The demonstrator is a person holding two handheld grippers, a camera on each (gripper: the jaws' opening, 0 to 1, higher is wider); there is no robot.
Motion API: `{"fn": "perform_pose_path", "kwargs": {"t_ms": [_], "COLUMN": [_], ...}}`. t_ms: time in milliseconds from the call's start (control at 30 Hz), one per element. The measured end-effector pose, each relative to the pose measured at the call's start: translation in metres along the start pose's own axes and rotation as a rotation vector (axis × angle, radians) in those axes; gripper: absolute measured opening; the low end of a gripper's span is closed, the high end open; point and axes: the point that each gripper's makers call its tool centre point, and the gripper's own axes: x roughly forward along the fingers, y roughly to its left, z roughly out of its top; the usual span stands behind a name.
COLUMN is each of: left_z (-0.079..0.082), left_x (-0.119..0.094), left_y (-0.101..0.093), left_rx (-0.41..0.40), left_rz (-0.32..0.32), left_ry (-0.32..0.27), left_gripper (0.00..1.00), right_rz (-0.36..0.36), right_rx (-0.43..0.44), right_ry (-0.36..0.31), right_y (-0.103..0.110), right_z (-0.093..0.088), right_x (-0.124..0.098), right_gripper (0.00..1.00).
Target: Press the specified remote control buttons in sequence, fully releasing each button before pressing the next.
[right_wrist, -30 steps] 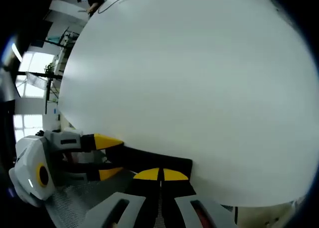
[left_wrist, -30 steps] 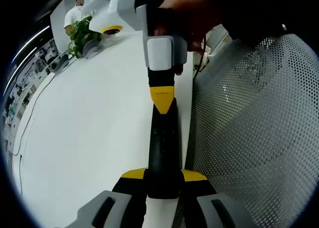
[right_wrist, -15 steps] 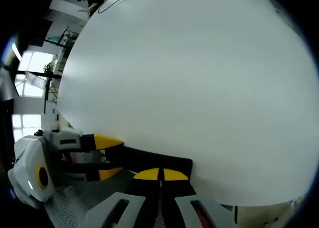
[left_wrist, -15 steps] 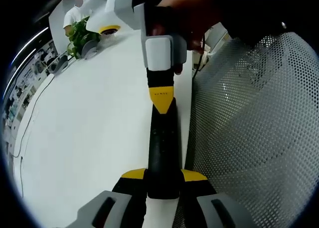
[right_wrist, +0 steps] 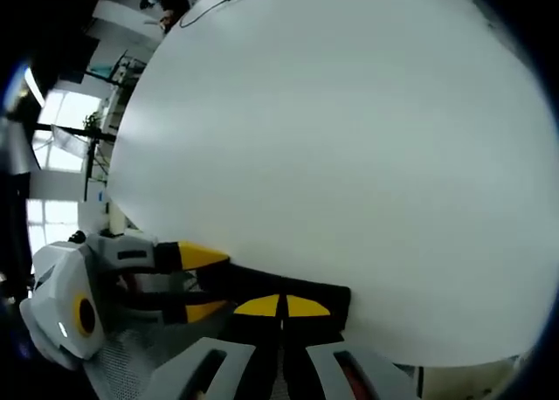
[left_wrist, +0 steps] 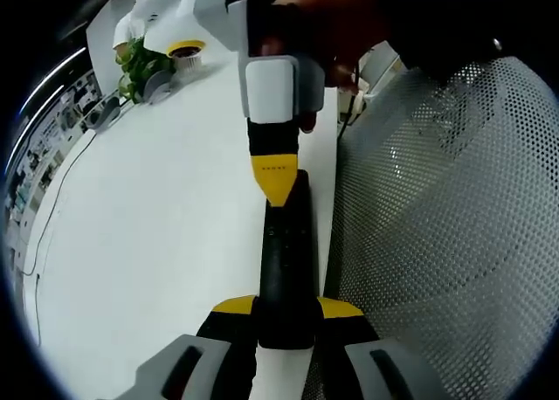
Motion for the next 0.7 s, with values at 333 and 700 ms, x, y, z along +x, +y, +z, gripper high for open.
{"fn": "perform_pose_path", "kwargs": {"t_ms": [333, 700], "left_z": [0.0, -0.0002], "left_x": [0.0, 0.0006], "left_y": [-0.0002, 0.0006], "left_rx": [-0.002, -0.004], "left_rz": [0.0, 0.0], "left_ry": [-0.002, -0.003], "left_gripper": [0.25, 0.25], "right_rz": [-0.005, -0.009], "right_rx": [0.008, -0.005], "right_ry": [0.0, -0.002], "right_y": [-0.0007, -0.0017], "right_z": [0.0006, 0.0008], "right_x": [0.0036, 0.0044], "right_gripper": [0.0, 0.0]}}
